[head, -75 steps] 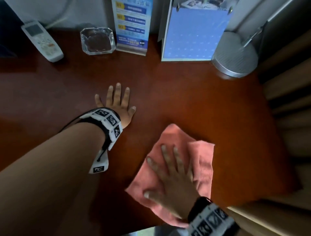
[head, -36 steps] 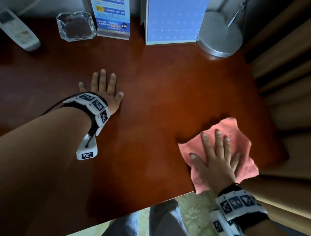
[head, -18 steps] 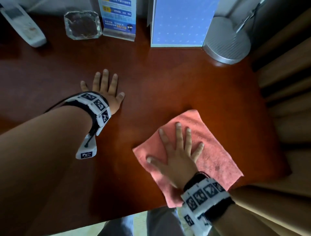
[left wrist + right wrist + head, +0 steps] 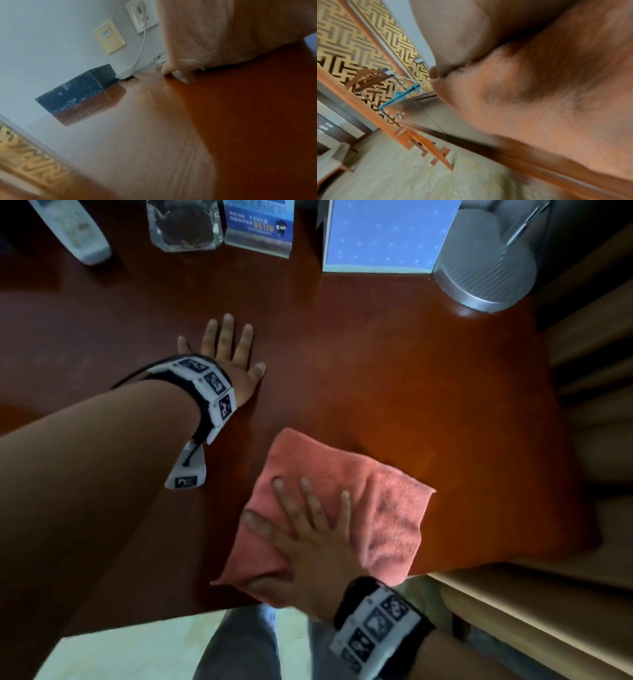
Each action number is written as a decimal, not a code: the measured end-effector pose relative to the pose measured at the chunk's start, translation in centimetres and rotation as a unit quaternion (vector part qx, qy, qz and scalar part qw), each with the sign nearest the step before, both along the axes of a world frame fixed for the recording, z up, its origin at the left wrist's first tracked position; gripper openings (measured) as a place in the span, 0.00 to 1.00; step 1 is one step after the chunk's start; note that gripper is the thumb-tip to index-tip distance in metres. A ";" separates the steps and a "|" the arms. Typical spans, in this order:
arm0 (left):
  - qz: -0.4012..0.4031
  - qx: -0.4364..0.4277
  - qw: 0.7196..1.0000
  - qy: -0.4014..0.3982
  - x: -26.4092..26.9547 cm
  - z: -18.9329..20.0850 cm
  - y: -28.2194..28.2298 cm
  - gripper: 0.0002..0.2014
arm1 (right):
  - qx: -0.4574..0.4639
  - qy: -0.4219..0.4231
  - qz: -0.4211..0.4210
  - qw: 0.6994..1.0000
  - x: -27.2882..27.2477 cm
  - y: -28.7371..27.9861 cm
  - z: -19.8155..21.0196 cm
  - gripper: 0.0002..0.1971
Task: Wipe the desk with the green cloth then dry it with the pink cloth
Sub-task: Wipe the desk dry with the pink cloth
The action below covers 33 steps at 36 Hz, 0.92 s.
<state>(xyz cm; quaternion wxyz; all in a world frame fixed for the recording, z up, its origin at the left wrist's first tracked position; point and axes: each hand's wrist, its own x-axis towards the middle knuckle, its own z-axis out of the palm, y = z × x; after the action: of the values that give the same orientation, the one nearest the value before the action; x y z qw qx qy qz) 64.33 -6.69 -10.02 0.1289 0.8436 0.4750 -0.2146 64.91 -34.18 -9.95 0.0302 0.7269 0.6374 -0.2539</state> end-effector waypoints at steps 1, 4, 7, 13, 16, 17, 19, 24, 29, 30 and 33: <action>-0.001 0.002 1.000 0.003 0.0 0.0 -0.1 0.31 | -0.014 -0.013 0.012 1.000 0.7 -1.2 0.0 0.42; -0.011 0.010 1.000 0.018 0.2 0.1 -0.1 0.32 | -0.050 -0.046 0.020 0.997 3.6 -4.9 0.0 0.44; -0.056 0.051 0.995 0.060 0.4 0.3 0.5 0.33 | -0.098 -0.076 -0.005 0.992 6.9 -7.6 0.5 0.48; -0.107 0.129 0.984 0.064 3.4 3.4 0.9 0.29 | -0.116 -0.078 -0.061 0.988 10.2 -7.5 1.9 0.44; -0.099 0.108 0.989 0.027 5.9 3.5 0.2 0.30 | -0.080 -0.082 -0.049 0.992 11.2 -5.6 2.6 0.40; -0.097 0.092 0.991 0.014 6.6 3.2 0.0 0.31 | -0.083 -0.094 -0.031 0.992 11.4 -4.9 2.5 0.39; -0.091 0.052 0.994 0.005 7.7 2.2 -0.4 0.31 | -0.127 -0.102 -0.014 0.987 12.0 -3.9 1.6 0.40; -0.048 -0.021 0.999 -0.012 8.7 0.0 -1.6 0.33 | -0.071 -0.078 0.025 0.994 14.2 0.1 0.2 0.40; -0.039 -0.026 0.999 -0.020 8.8 -0.3 -1.6 0.33 | -0.105 -0.062 -0.008 0.993 16.6 4.9 -0.6 0.40; -0.039 -0.025 0.999 -0.021 8.8 -0.4 -1.6 0.33 | -0.101 -0.066 -0.015 0.993 17.1 6.1 -0.6 0.42; -0.039 -0.032 0.999 -0.018 8.9 -0.4 -1.6 0.33 | -0.095 -0.089 -0.030 0.991 18.5 9.6 -0.7 0.45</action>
<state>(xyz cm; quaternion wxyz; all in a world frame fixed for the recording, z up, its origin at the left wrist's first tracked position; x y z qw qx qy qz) 73.18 -8.24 -10.47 0.1557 0.8608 0.4322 -0.2190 83.41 -24.61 -10.67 0.1483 0.7595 0.5827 -0.2483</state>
